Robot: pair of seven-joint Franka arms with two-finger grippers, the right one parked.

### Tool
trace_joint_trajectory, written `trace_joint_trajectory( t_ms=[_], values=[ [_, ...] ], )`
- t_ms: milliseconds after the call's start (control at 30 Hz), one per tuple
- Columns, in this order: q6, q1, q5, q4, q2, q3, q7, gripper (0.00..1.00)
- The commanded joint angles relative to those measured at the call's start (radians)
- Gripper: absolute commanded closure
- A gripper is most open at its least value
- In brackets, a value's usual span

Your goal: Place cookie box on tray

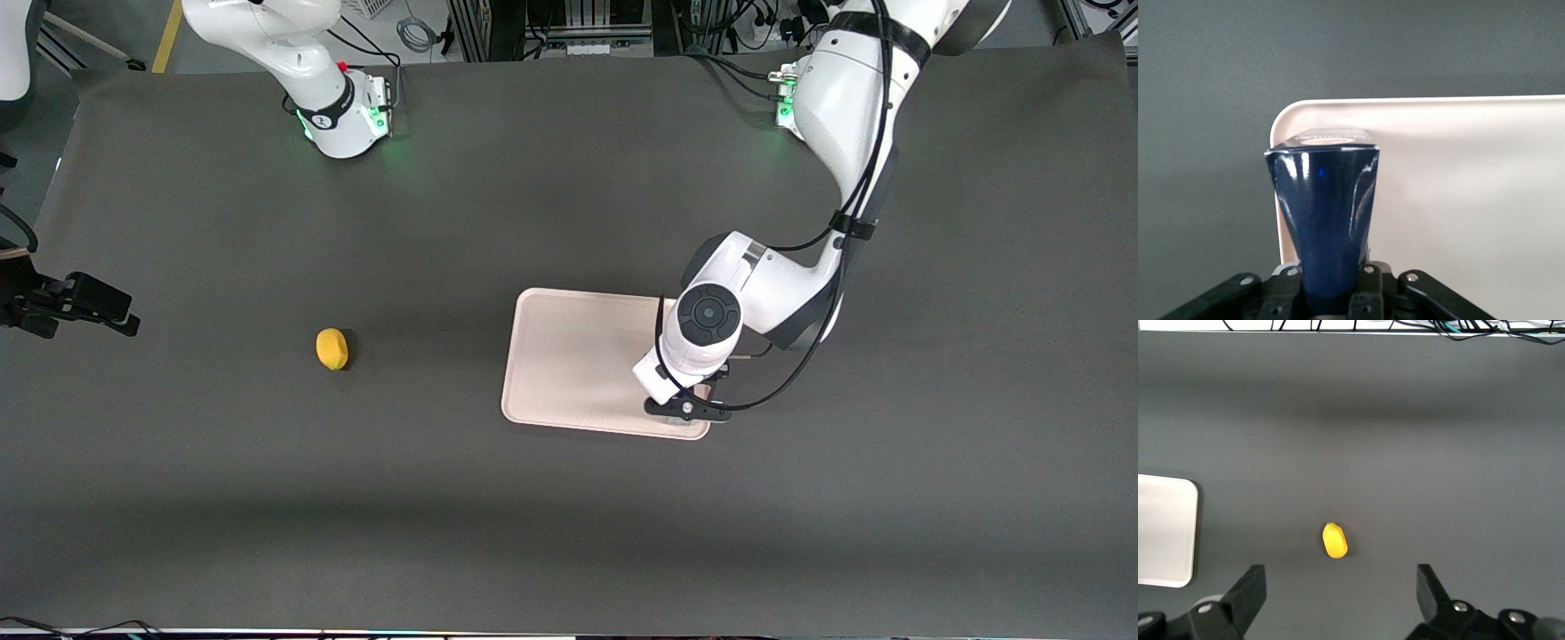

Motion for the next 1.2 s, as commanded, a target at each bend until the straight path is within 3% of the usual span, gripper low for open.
trace_joint_trajectory(
  t_ms=[0,300,367,567,733,1167],
  values=[
    [0.026,-0.001,0.017,-0.036,-0.033,0.002,-0.011,0.79],
    [0.06,0.001,0.014,-0.048,-0.031,0.002,-0.011,0.7],
    [0.074,0.002,0.014,-0.053,-0.031,0.002,-0.011,0.63],
    [0.08,0.005,0.012,-0.055,-0.031,0.002,-0.012,0.22],
    [0.08,0.005,0.011,-0.055,-0.031,0.002,-0.012,0.02],
    [0.065,0.041,0.003,-0.036,-0.069,0.002,0.055,0.0]
  ],
)
